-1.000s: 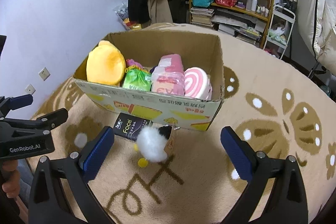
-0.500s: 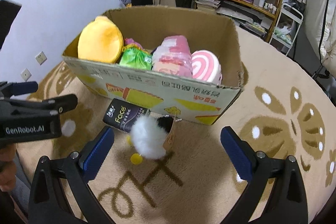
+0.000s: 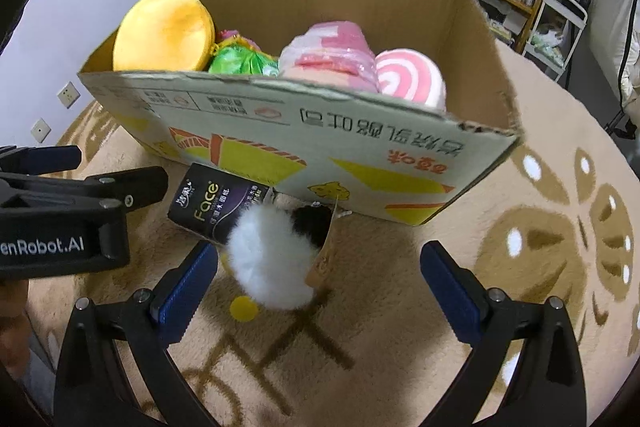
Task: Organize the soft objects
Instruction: 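Grasp black Face tissue pack with left tool while right tool grasps white fluffy plush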
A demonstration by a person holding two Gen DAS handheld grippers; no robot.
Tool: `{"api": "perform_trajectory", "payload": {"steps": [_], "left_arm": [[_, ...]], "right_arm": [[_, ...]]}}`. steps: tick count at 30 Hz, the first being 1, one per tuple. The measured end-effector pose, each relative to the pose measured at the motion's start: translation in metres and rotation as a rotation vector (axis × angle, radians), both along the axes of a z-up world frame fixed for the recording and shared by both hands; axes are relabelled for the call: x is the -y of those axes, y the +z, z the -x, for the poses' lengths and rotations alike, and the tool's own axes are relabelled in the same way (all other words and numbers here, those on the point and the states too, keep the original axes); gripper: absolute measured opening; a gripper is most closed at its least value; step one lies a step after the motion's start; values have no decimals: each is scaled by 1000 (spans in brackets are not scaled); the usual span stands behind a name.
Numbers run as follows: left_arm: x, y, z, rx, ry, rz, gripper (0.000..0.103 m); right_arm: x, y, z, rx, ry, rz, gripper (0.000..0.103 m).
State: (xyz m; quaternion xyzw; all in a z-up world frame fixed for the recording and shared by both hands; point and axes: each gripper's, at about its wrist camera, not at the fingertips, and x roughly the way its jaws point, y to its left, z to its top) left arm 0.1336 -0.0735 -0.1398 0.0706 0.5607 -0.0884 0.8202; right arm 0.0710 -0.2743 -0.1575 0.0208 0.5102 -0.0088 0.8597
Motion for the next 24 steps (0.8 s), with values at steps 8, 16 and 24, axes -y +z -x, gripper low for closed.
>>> {"api": "perform_trajectory", "payload": {"steps": [8, 16, 24], "left_arm": [[10, -14, -3, -37, -14, 7, 101], [18, -22, -7, -61, -18, 27, 101], [32, -29, -15, -80, -34, 36, 101]], "right_arm": [[3, -14, -11, -23, -23, -16, 103], [12, -24, -13, -54, -60, -56, 99], [11, -25, -16, -63, -37, -90, 44]]}}
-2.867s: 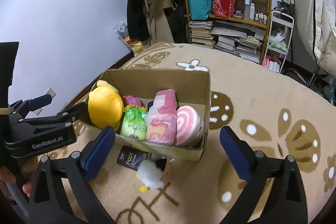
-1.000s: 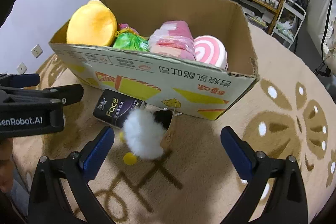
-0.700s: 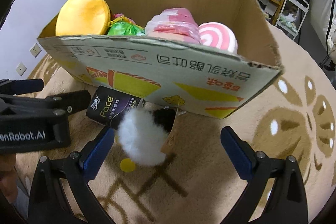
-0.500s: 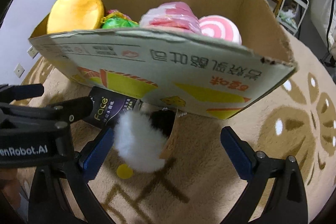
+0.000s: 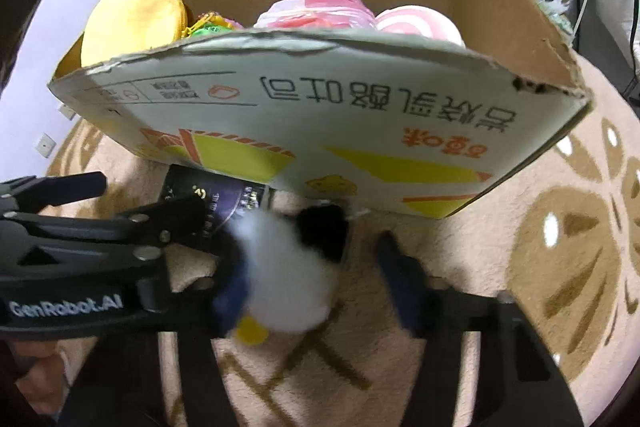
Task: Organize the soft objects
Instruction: 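Grasp black Face tissue pack with left tool while right tool grasps white fluffy plush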
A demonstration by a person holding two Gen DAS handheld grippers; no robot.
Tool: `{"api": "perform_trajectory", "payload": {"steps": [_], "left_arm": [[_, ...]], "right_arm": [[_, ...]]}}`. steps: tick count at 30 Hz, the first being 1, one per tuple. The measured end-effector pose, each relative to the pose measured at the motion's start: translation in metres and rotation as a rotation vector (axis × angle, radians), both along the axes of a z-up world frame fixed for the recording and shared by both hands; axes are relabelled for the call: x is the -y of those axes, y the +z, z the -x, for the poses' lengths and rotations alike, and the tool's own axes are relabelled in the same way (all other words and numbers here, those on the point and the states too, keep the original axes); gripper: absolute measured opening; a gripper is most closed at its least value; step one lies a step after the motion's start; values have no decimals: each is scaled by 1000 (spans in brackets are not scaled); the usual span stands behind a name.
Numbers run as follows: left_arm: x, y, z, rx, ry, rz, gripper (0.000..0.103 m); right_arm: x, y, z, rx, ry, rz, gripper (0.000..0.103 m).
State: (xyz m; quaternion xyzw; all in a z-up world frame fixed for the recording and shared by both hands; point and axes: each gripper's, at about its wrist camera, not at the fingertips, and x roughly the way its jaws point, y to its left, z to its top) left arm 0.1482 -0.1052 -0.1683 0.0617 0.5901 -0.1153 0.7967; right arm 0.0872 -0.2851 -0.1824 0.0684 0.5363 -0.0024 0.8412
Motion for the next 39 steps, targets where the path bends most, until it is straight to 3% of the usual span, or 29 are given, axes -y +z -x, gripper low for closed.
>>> {"api": "perform_trajectory", "payload": {"steps": [1, 5, 22, 30, 39], "left_arm": [[1, 0, 0, -1, -1, 2, 101], [5, -3, -1, -12, 3, 14, 101], [14, -32, -4, -58, -20, 86, 101], [29, -42, 0, -61, -33, 53, 101], [39, -47, 2, -34, -29, 11, 71]], "right_arm": [[0, -2, -1, -13, 3, 11, 40], [0, -1, 0, -11, 0, 4, 38], [3, 4, 2, -35, -30, 10, 38], [4, 5, 3, -40, -21, 15, 38], [1, 4, 11, -30, -18, 47, 37]]}}
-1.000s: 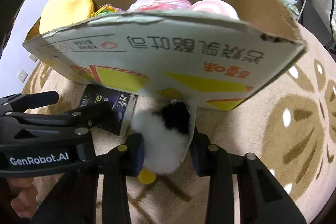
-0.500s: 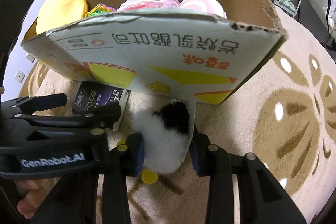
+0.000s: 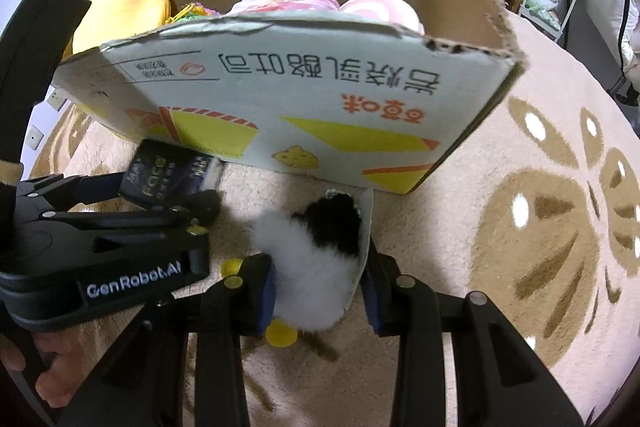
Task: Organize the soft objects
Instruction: 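Grasp black Face tissue pack with left tool while right tool grasps white fluffy plush, then carry Face tissue pack into box with left tool while right tool carries fluffy plush in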
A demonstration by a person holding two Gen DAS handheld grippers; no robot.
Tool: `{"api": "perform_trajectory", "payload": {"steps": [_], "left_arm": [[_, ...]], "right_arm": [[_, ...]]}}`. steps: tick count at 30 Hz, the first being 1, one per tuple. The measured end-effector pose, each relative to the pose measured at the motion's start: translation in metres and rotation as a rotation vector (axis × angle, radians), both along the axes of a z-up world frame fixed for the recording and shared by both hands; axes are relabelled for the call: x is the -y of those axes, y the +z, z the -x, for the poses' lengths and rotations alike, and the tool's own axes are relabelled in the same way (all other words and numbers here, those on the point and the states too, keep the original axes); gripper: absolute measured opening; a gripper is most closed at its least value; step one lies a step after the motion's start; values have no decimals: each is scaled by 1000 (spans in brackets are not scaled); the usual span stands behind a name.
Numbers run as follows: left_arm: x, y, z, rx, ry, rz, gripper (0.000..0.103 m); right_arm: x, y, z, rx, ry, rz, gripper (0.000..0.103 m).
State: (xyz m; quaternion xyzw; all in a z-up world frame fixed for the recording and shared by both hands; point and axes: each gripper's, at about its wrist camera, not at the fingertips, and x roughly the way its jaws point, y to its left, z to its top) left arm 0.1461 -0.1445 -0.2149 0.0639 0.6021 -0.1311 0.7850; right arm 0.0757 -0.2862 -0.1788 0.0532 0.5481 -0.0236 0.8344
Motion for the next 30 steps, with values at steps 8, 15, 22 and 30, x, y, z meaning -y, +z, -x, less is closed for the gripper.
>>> {"api": "perform_trajectory", "payload": {"steps": [8, 15, 22, 30], "left_arm": [[-4, 4, 10, 20, 19, 12, 64], [-13, 24, 33, 112, 47, -7, 64], [-17, 59, 63, 253, 61, -29, 64], [-45, 116, 75, 405, 55, -45, 64]], "right_arm": [[6, 9, 12, 54, -32, 4, 37], [6, 34, 31, 127, -59, 7, 37], [5, 73, 45, 240, -49, 25, 37], [7, 115, 51, 343, -31, 16, 37]]}}
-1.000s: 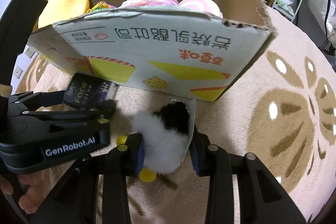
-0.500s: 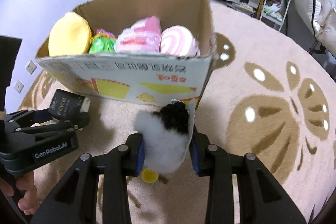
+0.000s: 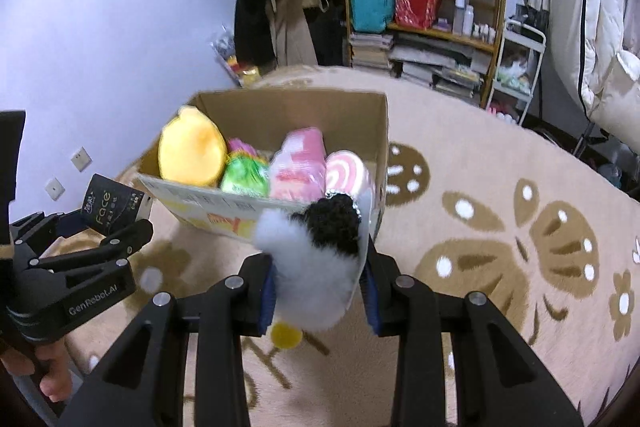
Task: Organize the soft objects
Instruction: 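Carry Face tissue pack into box with left tool while right tool carries fluffy plush in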
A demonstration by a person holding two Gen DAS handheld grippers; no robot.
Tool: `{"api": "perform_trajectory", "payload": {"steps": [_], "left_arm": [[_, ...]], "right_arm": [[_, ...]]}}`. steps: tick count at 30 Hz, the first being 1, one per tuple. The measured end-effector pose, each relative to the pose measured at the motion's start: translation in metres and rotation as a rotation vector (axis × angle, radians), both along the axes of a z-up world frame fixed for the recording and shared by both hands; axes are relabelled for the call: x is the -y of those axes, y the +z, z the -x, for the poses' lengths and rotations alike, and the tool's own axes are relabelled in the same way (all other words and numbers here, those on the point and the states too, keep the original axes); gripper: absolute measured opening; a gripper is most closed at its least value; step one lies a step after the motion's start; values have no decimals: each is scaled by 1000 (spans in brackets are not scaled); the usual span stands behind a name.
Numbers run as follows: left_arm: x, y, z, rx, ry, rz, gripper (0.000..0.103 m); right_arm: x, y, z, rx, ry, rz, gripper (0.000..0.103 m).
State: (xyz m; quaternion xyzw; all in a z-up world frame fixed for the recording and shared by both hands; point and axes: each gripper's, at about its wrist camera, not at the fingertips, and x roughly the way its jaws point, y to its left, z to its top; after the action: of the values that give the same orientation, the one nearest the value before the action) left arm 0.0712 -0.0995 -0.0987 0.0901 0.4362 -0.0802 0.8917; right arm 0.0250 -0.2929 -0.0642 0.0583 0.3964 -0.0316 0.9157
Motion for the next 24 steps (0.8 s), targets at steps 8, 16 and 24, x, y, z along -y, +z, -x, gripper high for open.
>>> {"api": "perform_trajectory", "payload": {"steps": [8, 16, 24], "left_arm": [[-6, 46, 5, 132, -15, -6, 64], [-8, 76, 2, 222, -15, 0, 64], [5, 89, -15, 282, -29, -19, 64]], "right_arm": [[-3, 42, 7, 116, 13, 12, 37], [1, 60, -6, 172, 11, 27, 37], [9, 66, -31, 191, 28, 51, 37]]}}
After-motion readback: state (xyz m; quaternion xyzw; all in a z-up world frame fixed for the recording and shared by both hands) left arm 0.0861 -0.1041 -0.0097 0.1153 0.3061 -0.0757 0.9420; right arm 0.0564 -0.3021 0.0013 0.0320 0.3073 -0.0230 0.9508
